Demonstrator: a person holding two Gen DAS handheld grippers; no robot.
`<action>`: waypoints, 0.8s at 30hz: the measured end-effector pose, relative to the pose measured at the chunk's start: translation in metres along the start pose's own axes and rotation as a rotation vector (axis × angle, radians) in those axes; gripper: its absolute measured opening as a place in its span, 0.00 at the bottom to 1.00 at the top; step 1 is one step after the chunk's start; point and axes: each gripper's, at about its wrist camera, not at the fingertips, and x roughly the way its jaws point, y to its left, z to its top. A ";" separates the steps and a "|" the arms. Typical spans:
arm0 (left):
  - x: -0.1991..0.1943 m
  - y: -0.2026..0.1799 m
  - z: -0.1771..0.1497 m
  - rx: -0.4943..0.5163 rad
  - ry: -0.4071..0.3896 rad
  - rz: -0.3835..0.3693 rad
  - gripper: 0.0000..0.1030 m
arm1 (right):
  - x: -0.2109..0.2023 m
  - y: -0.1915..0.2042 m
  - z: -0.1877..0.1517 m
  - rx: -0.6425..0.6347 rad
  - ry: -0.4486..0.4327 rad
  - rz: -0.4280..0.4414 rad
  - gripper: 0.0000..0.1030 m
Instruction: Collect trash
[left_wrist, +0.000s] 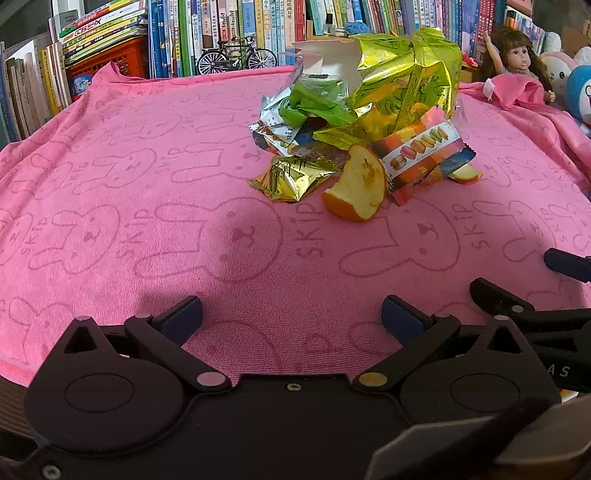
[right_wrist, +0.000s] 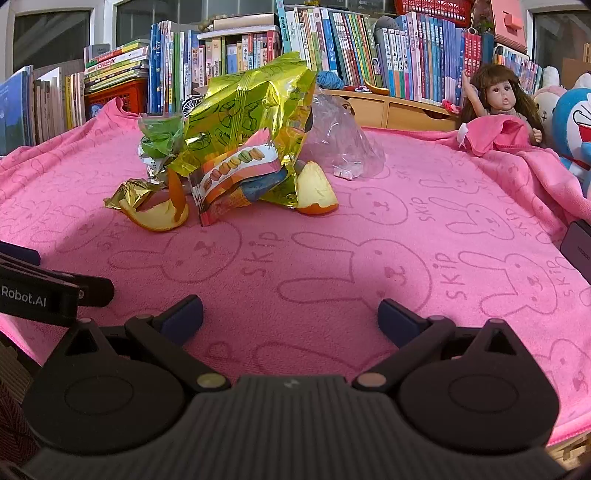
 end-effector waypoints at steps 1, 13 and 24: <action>0.000 0.000 0.000 0.000 0.001 -0.001 1.00 | -0.001 0.001 0.000 0.000 0.000 0.000 1.00; 0.000 0.001 0.002 0.002 -0.001 -0.001 1.00 | 0.001 0.001 -0.001 0.000 0.002 0.000 1.00; 0.000 0.001 0.002 0.006 -0.003 -0.004 1.00 | 0.000 0.000 -0.001 0.000 0.006 0.000 1.00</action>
